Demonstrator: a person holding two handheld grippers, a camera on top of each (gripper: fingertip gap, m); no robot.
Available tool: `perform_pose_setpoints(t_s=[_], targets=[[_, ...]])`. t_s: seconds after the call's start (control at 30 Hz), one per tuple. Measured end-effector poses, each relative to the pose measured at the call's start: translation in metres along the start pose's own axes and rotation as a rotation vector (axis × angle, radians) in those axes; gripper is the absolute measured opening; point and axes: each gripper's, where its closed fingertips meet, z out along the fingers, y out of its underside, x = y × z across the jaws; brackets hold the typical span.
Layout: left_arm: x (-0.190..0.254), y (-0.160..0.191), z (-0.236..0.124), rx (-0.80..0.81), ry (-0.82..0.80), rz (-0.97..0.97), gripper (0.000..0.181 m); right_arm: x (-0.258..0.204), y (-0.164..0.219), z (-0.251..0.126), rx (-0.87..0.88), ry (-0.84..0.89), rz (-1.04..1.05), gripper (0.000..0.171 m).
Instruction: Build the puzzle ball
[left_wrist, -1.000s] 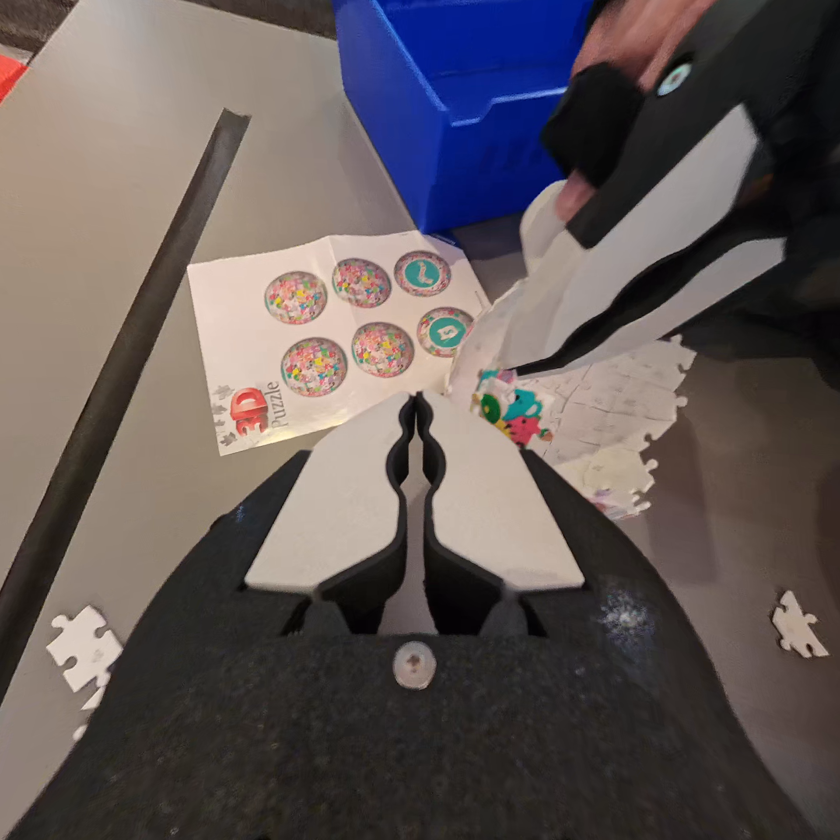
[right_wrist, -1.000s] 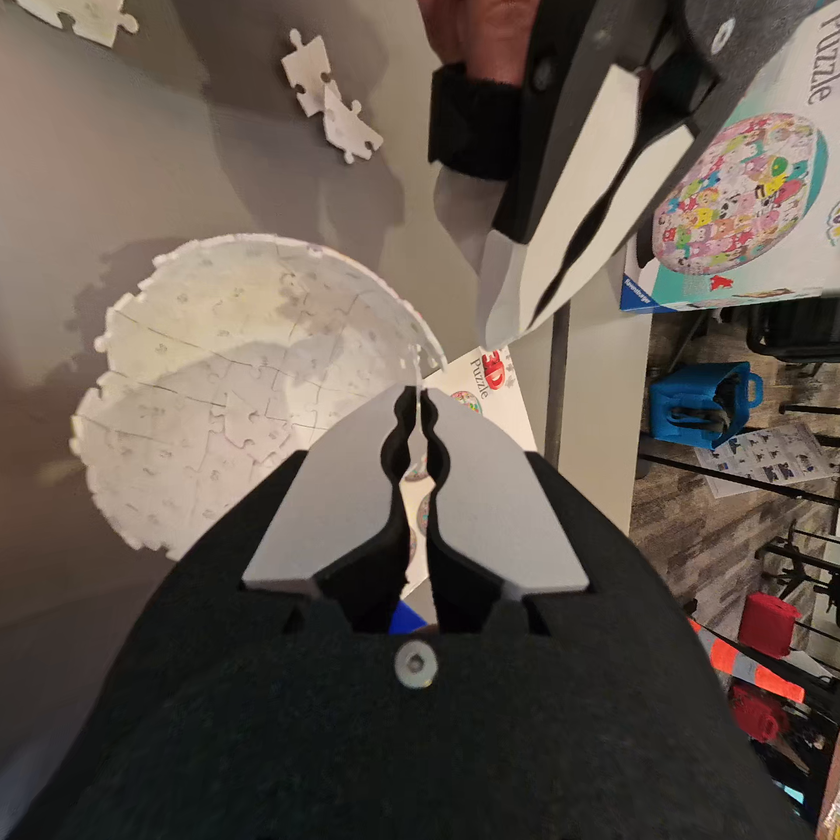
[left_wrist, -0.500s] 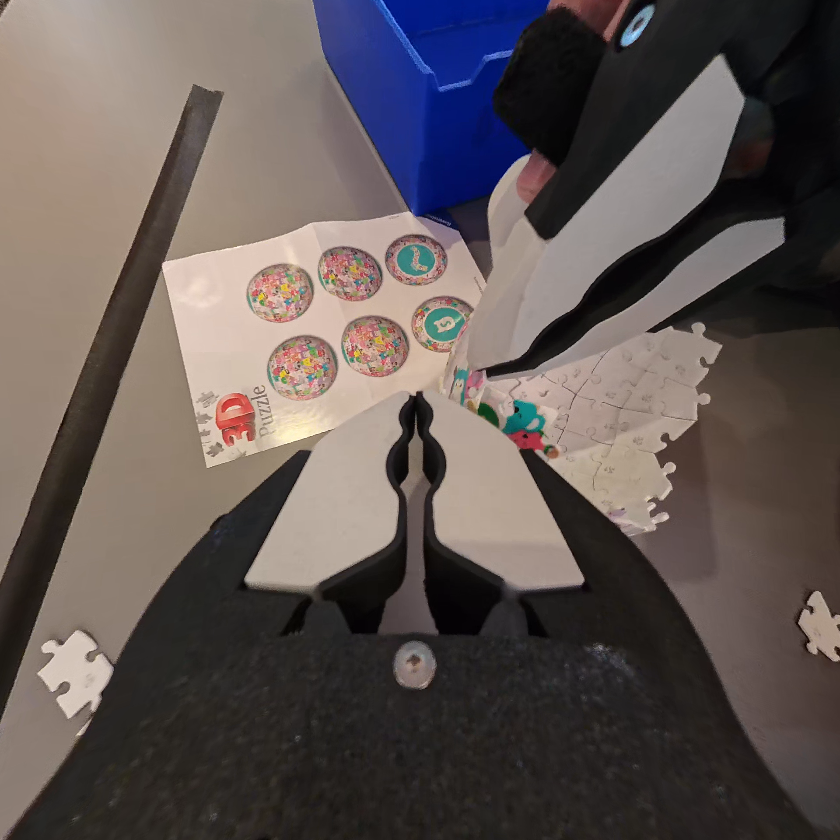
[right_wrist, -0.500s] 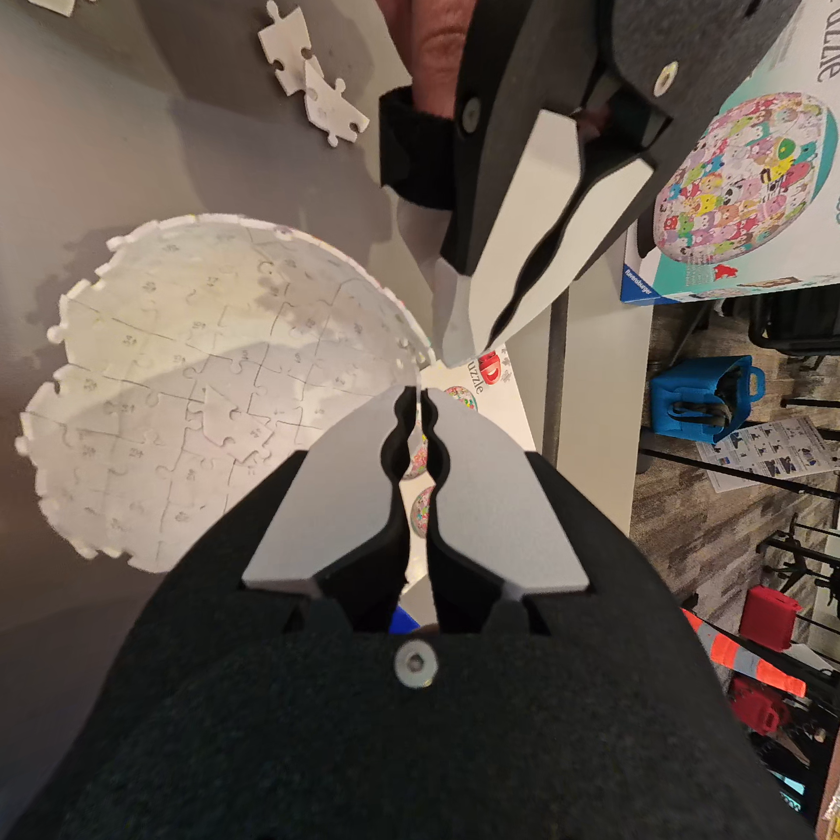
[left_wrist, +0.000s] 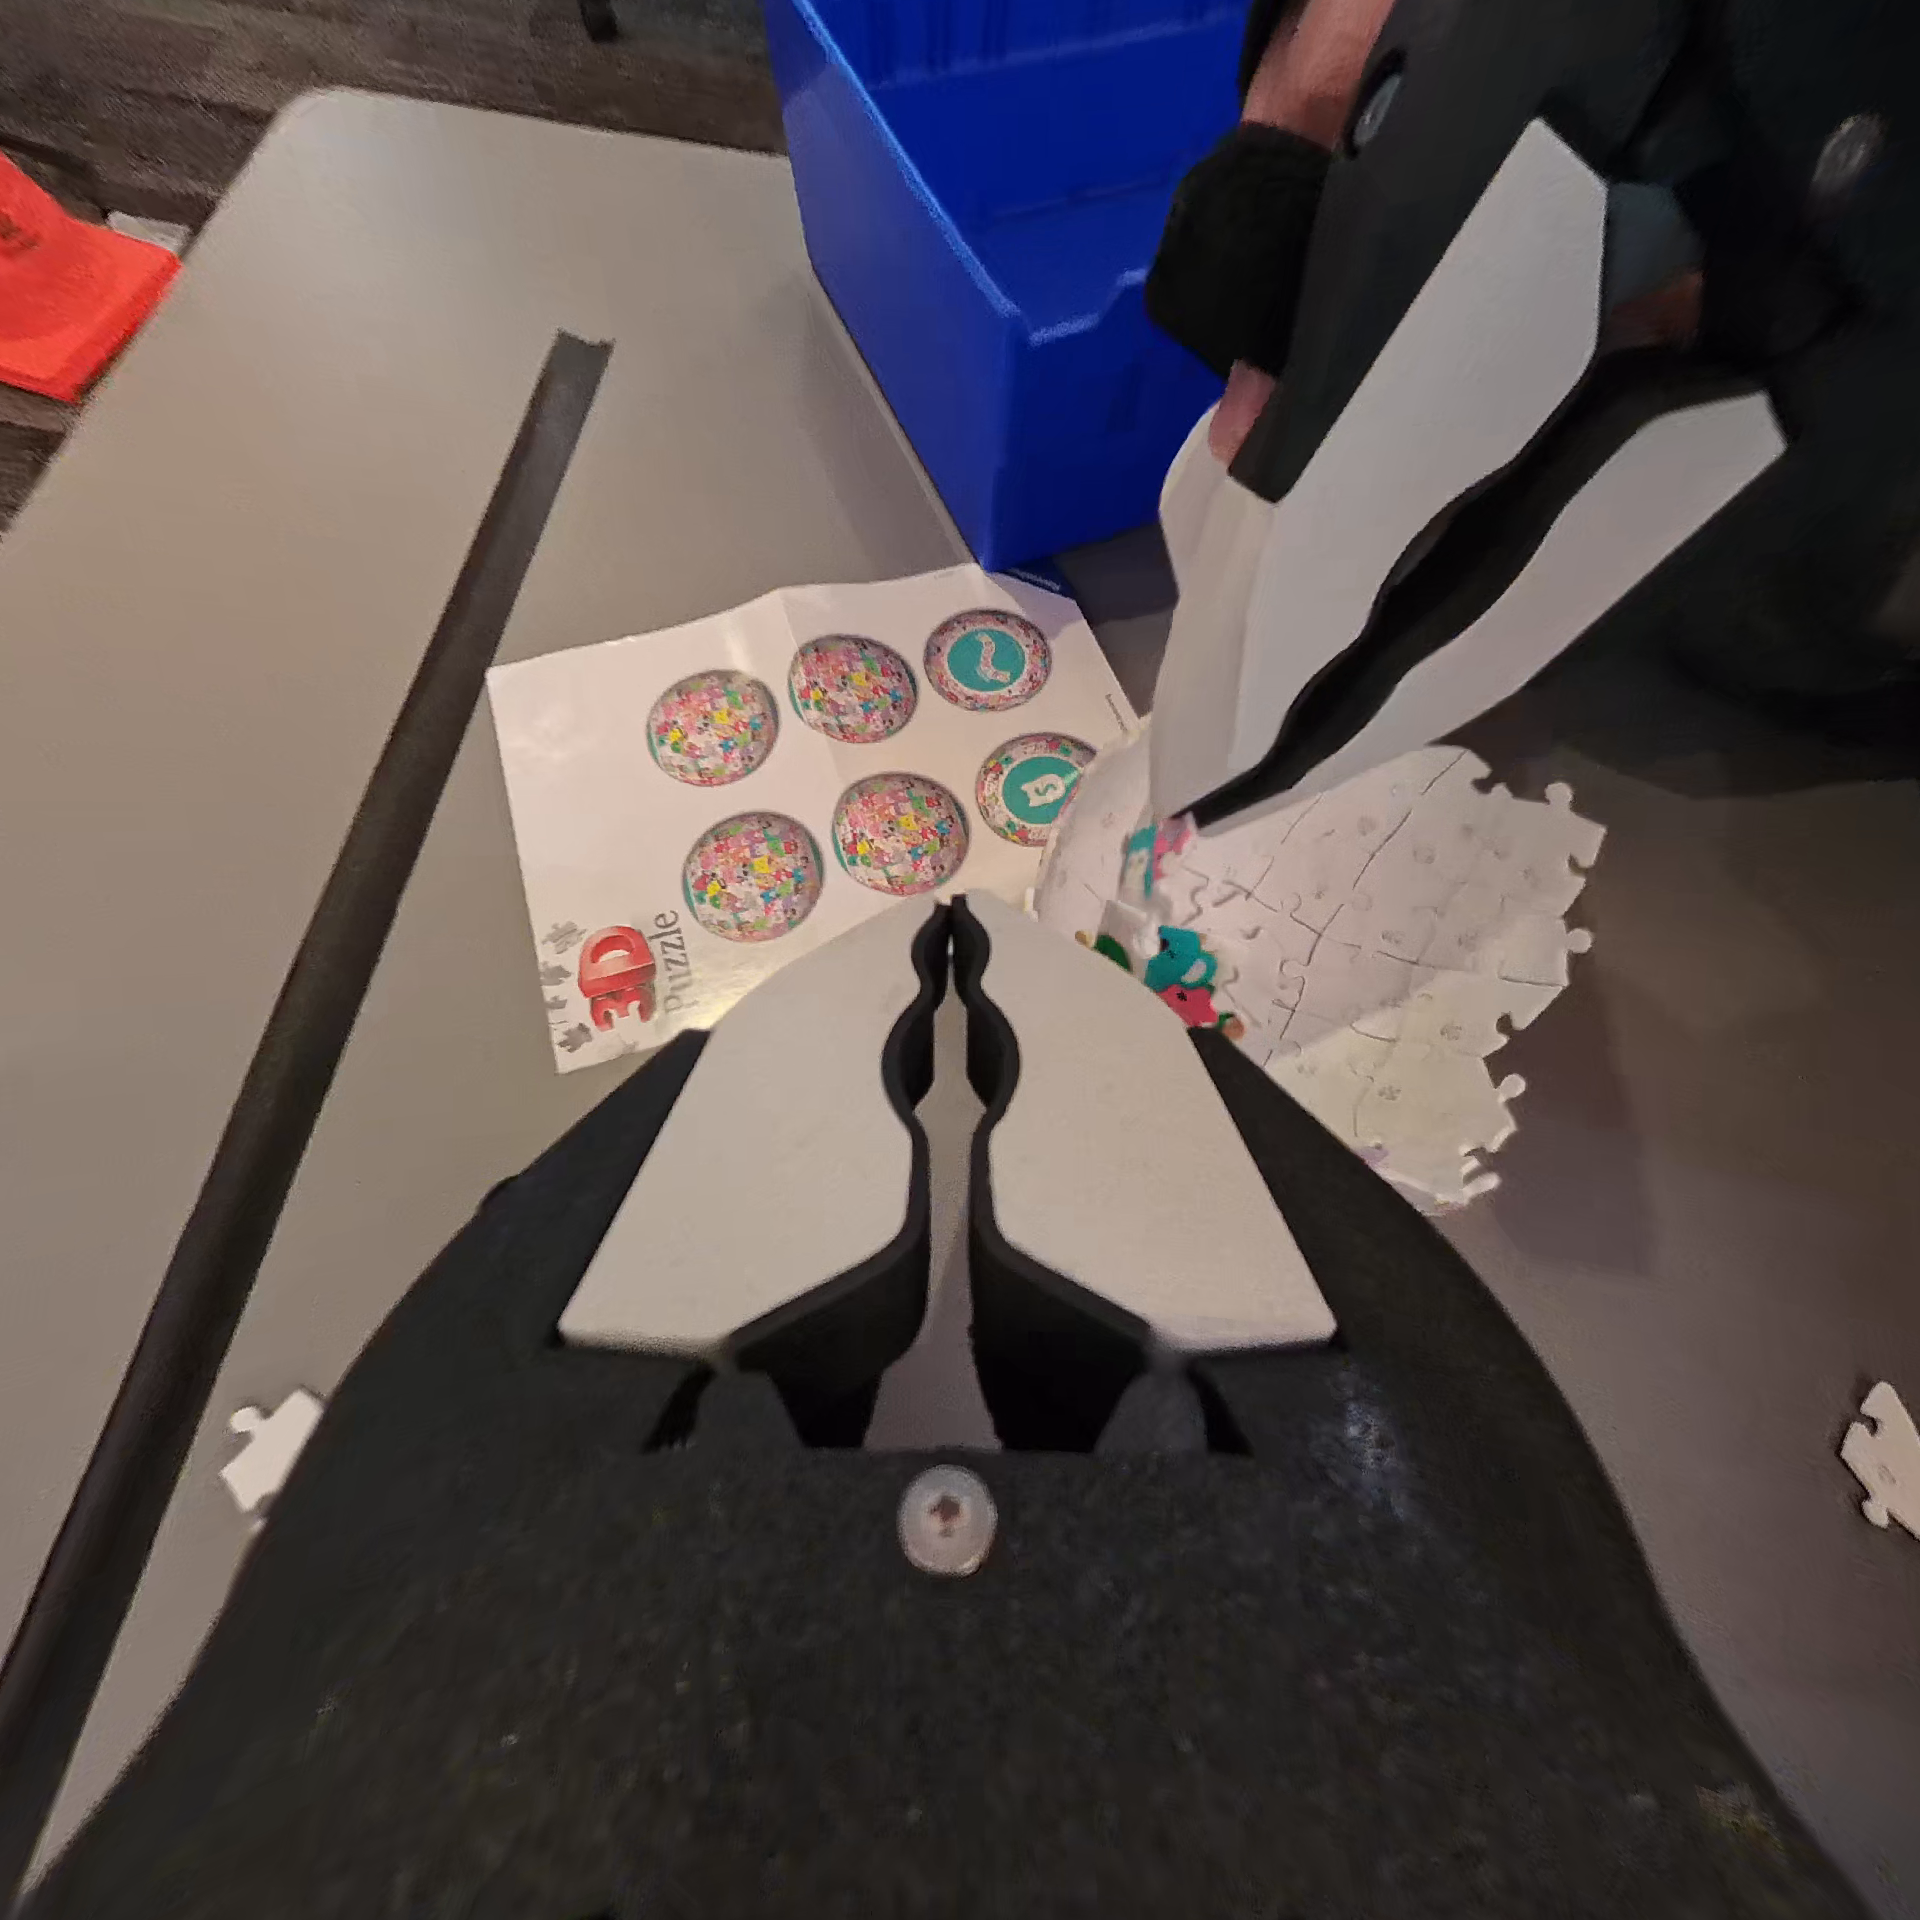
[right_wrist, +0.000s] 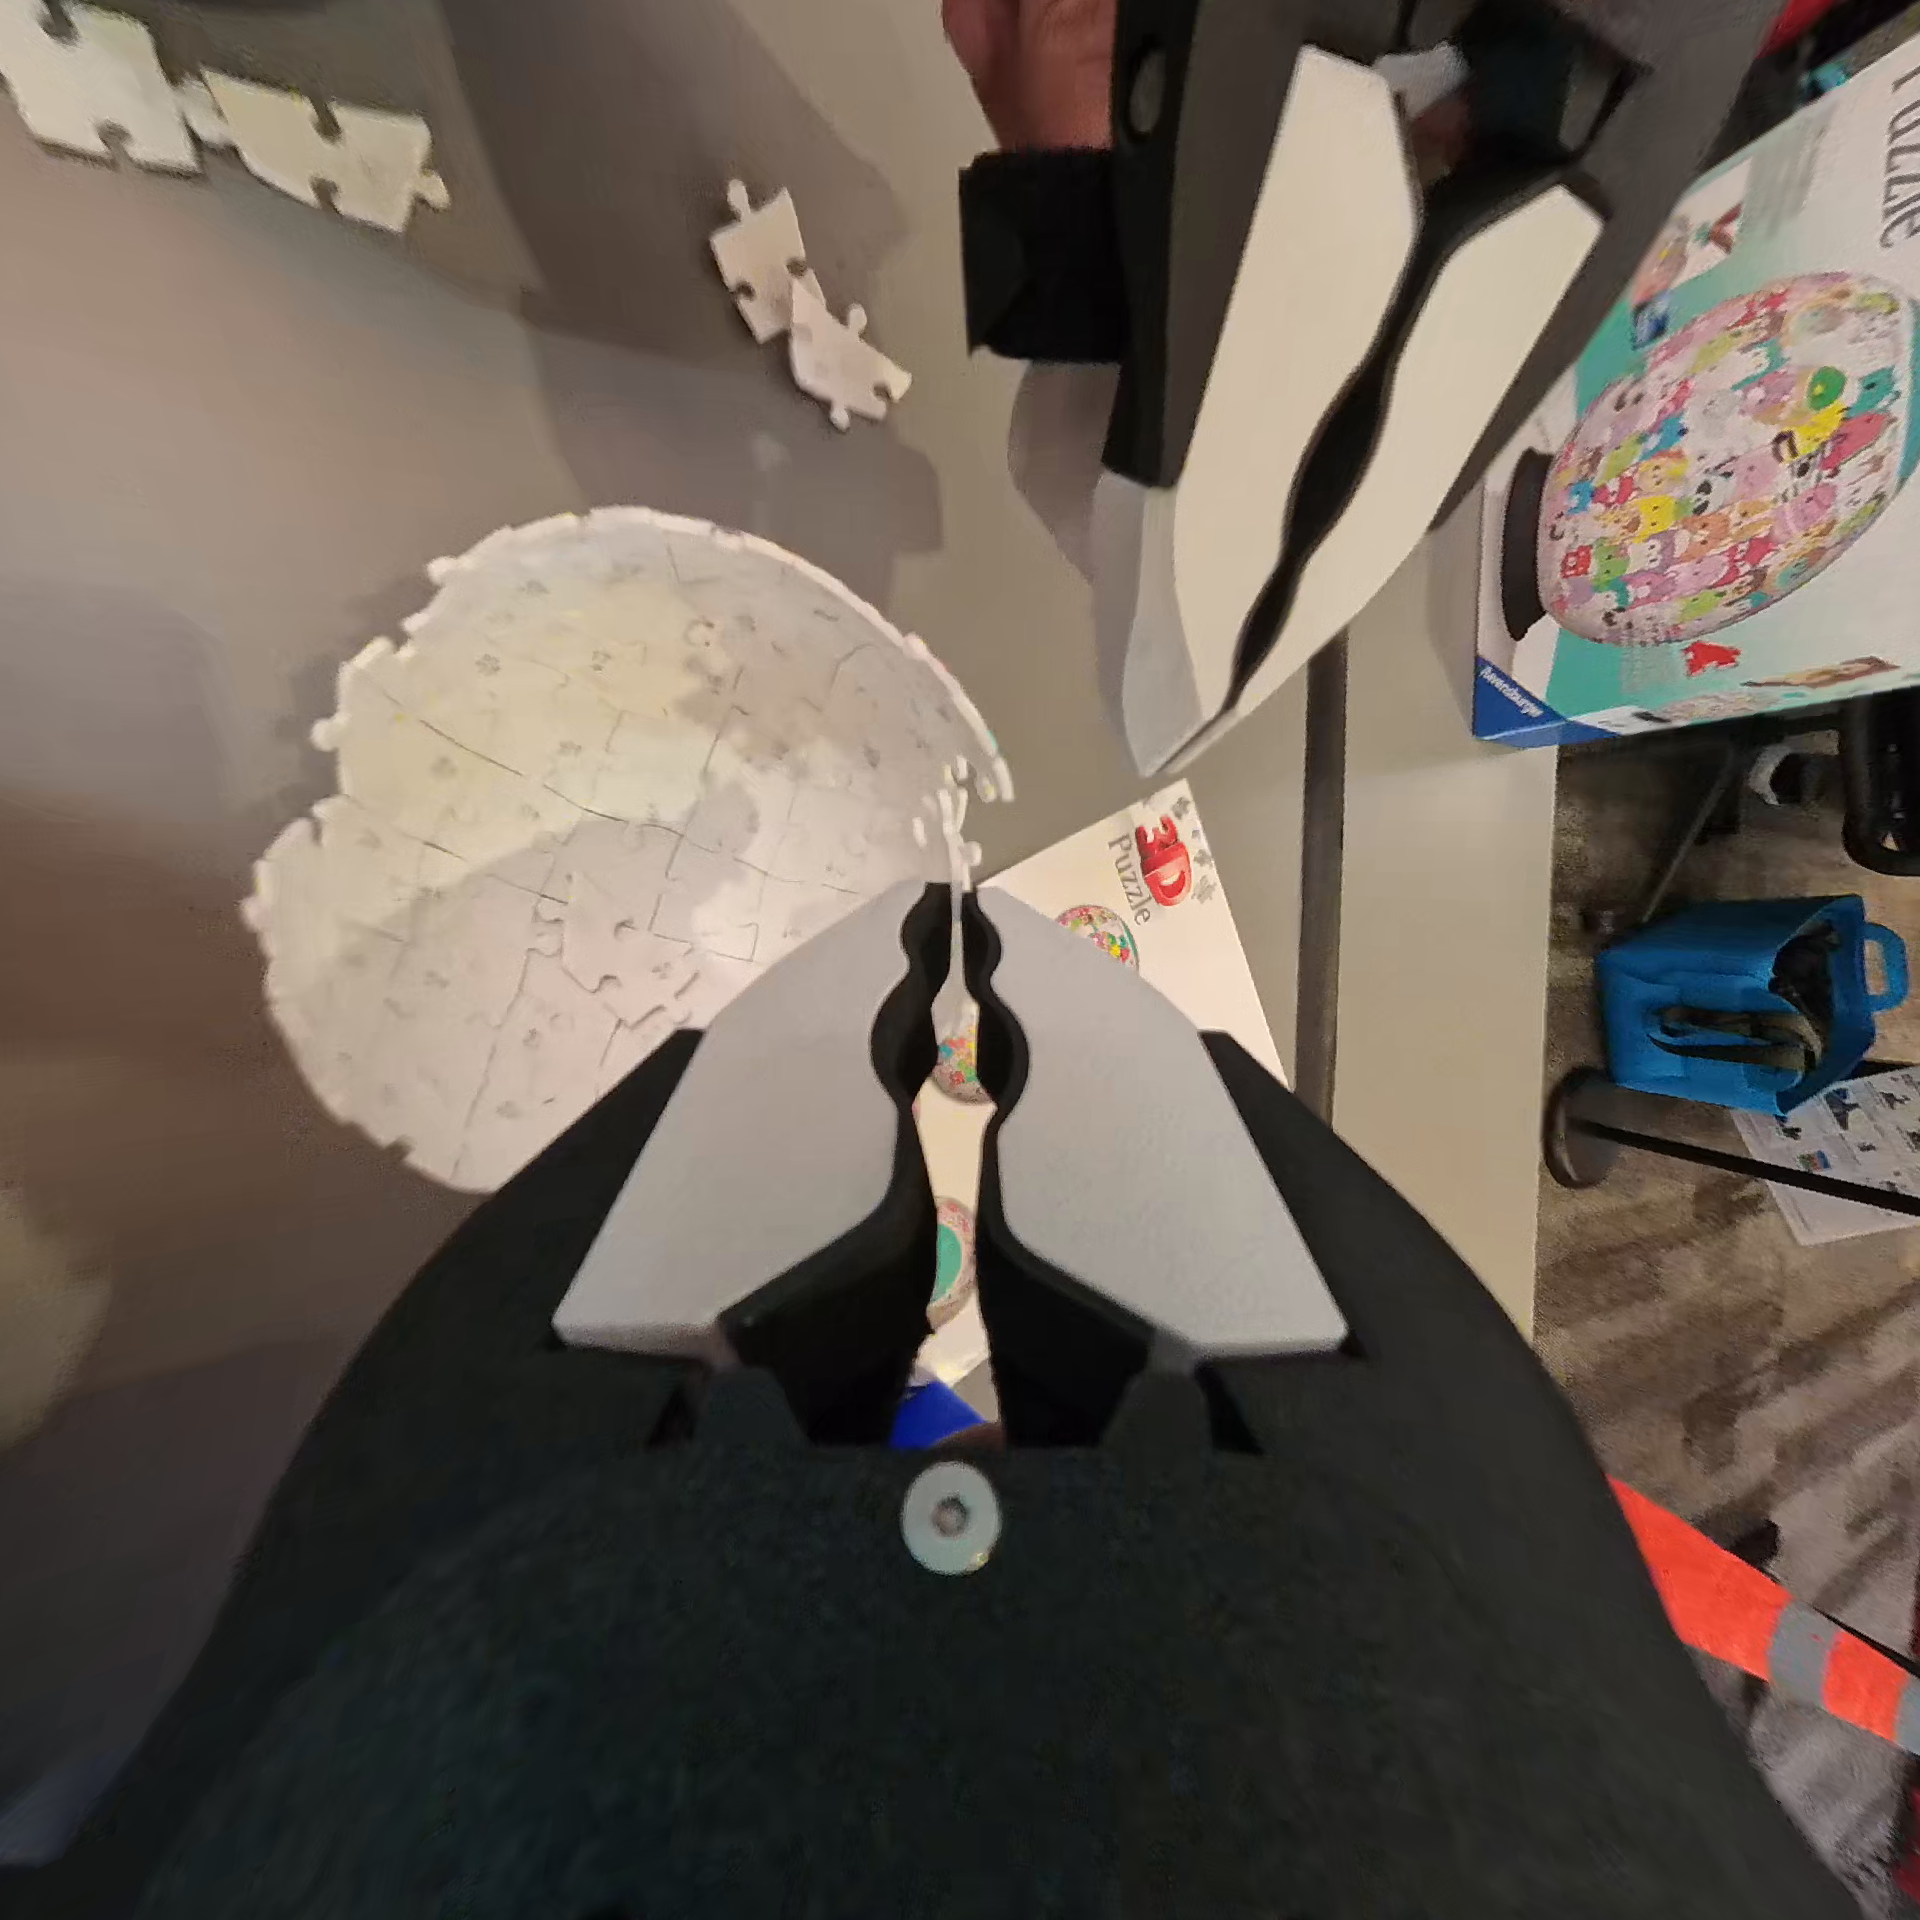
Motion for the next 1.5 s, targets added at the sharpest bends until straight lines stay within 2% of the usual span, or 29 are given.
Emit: perform_pose_setpoints(t_s=[0.13,0.23,0.3,0.43,0.47,0.5,0.53,0.8,0.97,1.23,1.3,1.4,1.5], targets=[[0.007,-0.029,-0.026,0.125,-0.023,0.043,0.016,0.013,-0.022,-0.035,0.166,0.021,0.086,0.002],[0.027,-0.057,-0.049,0.265,0.030,0.078,0.024,0.034,-0.036,-0.064,0.311,0.089,0.184,0.002],[0.037,-0.069,-0.058,0.325,0.049,0.105,0.025,0.046,-0.047,-0.081,0.443,0.105,0.268,0.002],[0.043,-0.080,-0.059,0.371,0.009,0.143,0.024,0.053,-0.068,-0.098,0.662,0.023,0.404,0.002],[0.044,-0.082,-0.059,0.380,0.003,0.149,0.022,0.054,-0.071,-0.099,0.697,0.014,0.428,0.002],[0.044,-0.083,-0.059,0.391,-0.006,0.157,0.010,0.055,-0.074,-0.100,0.725,0.005,0.446,0.002],[0.044,-0.084,-0.060,0.398,-0.009,0.165,0.001,0.058,-0.073,-0.099,0.735,0.011,0.459,0.002],[0.038,-0.083,-0.061,0.407,-0.008,0.120,0.000,0.062,-0.064,-0.093,0.708,0.016,0.479,0.002],[0.033,-0.083,-0.062,0.413,-0.020,0.098,0.020,0.066,-0.064,-0.096,0.732,0.020,0.506,0.002],[0.030,-0.088,-0.067,0.461,-0.019,0.067,0.022,0.060,-0.064,-0.090,0.694,-0.010,0.493,0.002],[0.031,-0.089,-0.067,0.463,-0.015,0.067,0.020,0.059,-0.063,-0.087,0.678,-0.011,0.488,0.002],[0.034,-0.088,-0.067,0.454,-0.002,0.080,0.005,0.059,-0.062,-0.084,0.666,-0.006,0.491,0.002],[0.034,-0.087,-0.066,0.437,0.000,0.076,0.002,0.059,-0.060,-0.081,0.657,-0.011,0.500,0.002]])
